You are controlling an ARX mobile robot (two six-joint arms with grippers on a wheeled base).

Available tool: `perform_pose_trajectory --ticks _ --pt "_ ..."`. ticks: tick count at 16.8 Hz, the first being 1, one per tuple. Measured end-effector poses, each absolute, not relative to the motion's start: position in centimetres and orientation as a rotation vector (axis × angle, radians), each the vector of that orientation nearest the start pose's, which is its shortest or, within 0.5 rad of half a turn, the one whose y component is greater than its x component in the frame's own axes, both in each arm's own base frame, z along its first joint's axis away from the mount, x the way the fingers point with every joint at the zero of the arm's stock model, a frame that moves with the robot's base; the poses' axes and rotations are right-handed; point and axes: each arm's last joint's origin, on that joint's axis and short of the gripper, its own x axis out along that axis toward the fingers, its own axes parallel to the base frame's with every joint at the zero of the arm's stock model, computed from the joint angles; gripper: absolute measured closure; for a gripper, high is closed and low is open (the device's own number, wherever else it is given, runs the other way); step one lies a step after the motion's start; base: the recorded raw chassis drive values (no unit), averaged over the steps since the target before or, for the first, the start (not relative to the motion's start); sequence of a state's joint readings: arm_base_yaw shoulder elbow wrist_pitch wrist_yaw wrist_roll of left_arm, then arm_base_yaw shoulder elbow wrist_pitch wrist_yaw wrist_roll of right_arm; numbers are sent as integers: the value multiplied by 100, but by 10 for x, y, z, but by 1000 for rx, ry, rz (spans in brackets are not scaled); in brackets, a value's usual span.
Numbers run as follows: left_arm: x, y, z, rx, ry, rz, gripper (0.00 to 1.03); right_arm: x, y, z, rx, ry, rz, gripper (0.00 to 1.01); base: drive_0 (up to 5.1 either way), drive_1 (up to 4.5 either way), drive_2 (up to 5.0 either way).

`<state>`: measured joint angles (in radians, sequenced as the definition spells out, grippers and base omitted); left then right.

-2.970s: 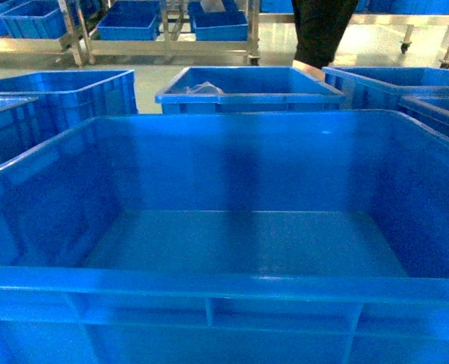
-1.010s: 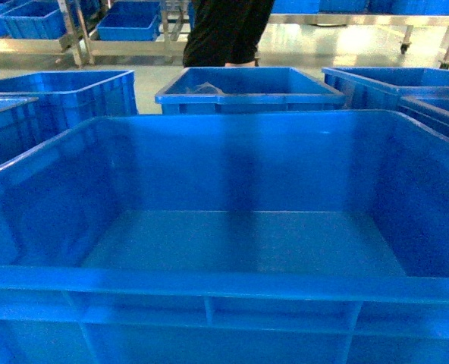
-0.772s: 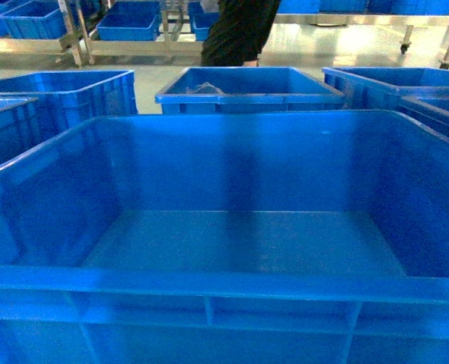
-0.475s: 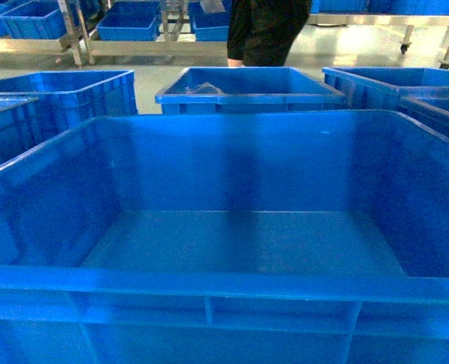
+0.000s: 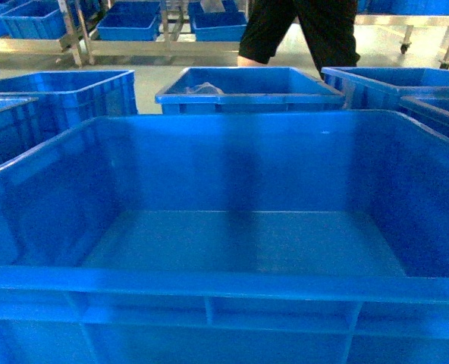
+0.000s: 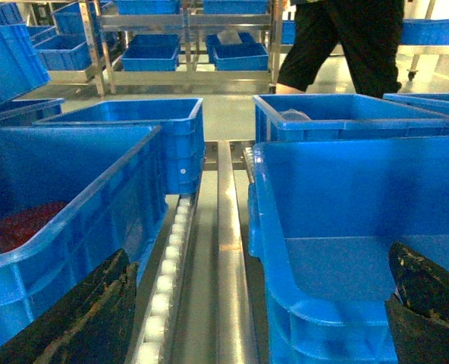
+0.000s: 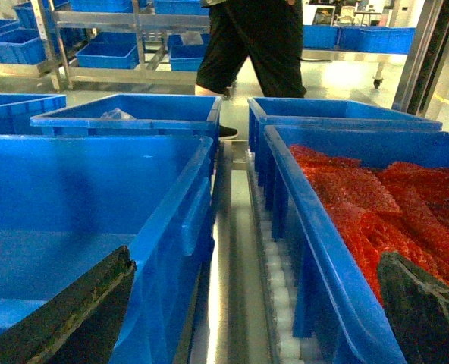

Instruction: Place box next to blue box on left shelf

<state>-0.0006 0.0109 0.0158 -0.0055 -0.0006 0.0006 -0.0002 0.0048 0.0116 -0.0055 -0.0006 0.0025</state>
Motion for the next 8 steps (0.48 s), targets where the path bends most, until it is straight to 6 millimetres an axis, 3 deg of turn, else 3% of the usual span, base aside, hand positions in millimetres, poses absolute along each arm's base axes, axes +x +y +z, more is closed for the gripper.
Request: perform_pose_trajectory --ticks 8 --pt "97 0 168 1 1 0 5 97 0 167 2 -1 0 3 0 0 0"
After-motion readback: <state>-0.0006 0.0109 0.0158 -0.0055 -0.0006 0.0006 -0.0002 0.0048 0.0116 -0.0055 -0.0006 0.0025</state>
